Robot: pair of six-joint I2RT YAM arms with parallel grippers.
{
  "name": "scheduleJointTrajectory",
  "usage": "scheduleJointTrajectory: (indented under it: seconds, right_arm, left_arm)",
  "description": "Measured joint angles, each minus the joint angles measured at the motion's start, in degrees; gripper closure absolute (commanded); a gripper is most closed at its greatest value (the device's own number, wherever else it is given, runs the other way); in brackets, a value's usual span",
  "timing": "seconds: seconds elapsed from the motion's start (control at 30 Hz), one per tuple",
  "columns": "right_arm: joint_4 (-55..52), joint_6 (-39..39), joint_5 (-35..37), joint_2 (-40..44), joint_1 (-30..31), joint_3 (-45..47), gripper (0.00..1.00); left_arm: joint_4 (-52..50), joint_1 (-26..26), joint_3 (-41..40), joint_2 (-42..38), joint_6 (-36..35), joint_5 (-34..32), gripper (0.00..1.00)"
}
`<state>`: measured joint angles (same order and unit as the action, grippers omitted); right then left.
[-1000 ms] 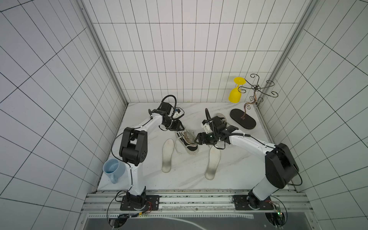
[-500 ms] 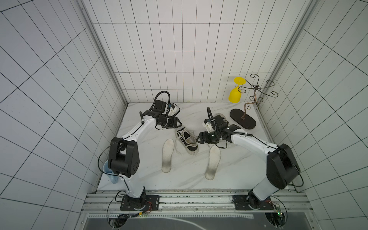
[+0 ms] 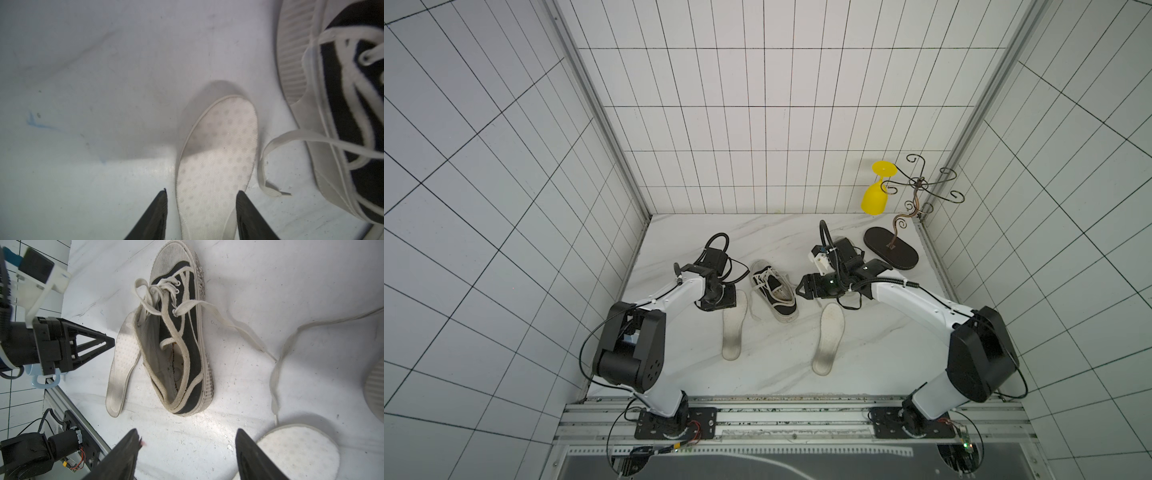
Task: Insert the insole into the shoe
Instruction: Pick up the insole from the center of the board.
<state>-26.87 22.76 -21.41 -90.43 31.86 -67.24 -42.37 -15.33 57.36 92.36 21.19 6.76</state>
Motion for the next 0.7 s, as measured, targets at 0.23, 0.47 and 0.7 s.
scheduleJointTrajectory:
  seconds: [0.23,0.47,0.7]
  right_arm:
    - [0.00,-0.13,0.00,1.09,0.00,0.00,0.27]
    - [-0.02,-0.28,0.07,1.88,0.00,0.00,0.27]
    - [-0.70,-0.90,0.24,1.88,0.00,0.00,0.27]
  left_arm:
    - [1.31,-2.71,-3.98,0.17,4.24,-2.69,0.59]
    - [2.67,-4.02,-6.19,0.55,8.17,-5.25,0.84]
    - [4.37,-3.98,-7.26,-0.13,10.16,-5.97,1.00]
